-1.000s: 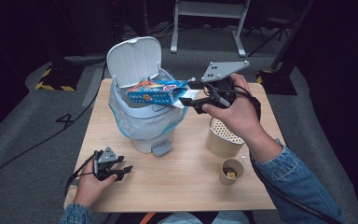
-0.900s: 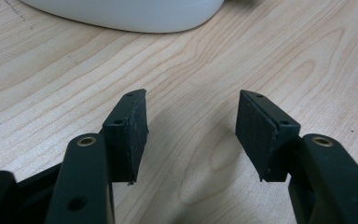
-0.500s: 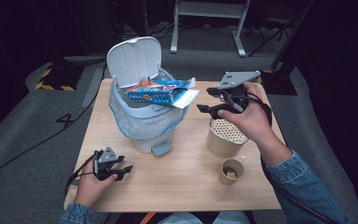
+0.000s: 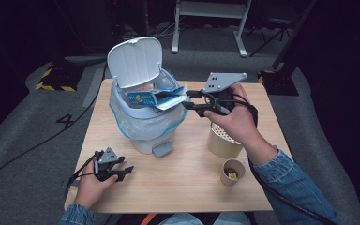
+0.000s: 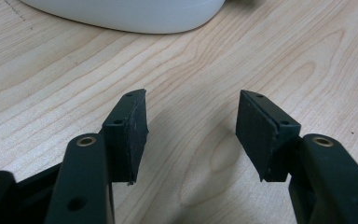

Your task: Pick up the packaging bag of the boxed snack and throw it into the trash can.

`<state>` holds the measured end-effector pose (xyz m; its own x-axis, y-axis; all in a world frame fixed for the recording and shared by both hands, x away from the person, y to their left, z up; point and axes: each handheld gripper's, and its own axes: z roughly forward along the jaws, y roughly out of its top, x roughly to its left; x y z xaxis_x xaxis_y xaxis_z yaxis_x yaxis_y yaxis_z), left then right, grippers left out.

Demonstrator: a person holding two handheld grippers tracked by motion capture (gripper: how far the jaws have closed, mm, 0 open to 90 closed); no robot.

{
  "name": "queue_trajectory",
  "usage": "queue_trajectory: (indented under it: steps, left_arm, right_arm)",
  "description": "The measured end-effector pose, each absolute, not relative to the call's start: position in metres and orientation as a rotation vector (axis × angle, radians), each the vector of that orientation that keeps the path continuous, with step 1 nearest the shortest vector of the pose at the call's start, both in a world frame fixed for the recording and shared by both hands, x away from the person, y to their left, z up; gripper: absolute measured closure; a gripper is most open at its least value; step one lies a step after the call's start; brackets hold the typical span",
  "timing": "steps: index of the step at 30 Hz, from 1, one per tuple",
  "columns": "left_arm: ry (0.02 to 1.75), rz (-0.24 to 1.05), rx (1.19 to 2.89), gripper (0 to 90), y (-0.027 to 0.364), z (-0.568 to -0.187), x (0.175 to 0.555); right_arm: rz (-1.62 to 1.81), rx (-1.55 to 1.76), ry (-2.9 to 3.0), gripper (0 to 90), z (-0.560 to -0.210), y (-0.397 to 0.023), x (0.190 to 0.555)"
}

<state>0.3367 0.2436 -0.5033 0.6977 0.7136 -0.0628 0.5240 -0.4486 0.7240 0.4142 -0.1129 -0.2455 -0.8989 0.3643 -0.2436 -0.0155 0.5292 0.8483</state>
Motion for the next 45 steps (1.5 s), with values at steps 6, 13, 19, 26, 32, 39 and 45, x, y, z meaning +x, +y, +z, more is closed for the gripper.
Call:
queue_trajectory:
  steps: [6, 13, 19, 26, 32, 39, 45]
  left_arm:
    - [0.941, 0.324, 2.154, 43.9, 0.244, -0.503, 0.337]
    - [0.945, 0.308, 2.146, 43.9, 0.245, -0.503, 0.338]
    - [0.948, 0.291, 2.135, 43.8, 0.246, -0.503, 0.34]
    - [0.947, 0.326, 2.157, 40.7, 0.243, -0.503, 0.342]
    - [0.953, 0.38, 2.184, 34.6, 0.241, -0.503, 0.345]
    - [0.961, 0.382, 2.181, 33.4, 0.24, -0.504, 0.345]
    - [0.972, 0.39, 2.182, 31.7, 0.24, -0.504, 0.345]
  right_arm:
    - [1.314, 0.256, 2.318, 57.8, -0.241, -0.098, 0.409]
    - [1.327, 0.321, 2.335, 43.1, -0.251, -0.115, 0.414]
    - [1.384, 0.362, 2.386, 30.2, -0.259, -0.148, 0.411]
    - [1.415, 0.428, 2.425, 22.7, -0.272, -0.188, 0.4]
    - [1.411, 0.492, 2.415, 22.3, -0.285, -0.221, 0.388]
    - [1.386, 0.556, 2.405, 20.9, -0.301, -0.251, 0.374]
    - [1.361, 0.622, 2.389, 18.8, -0.319, -0.278, 0.362]
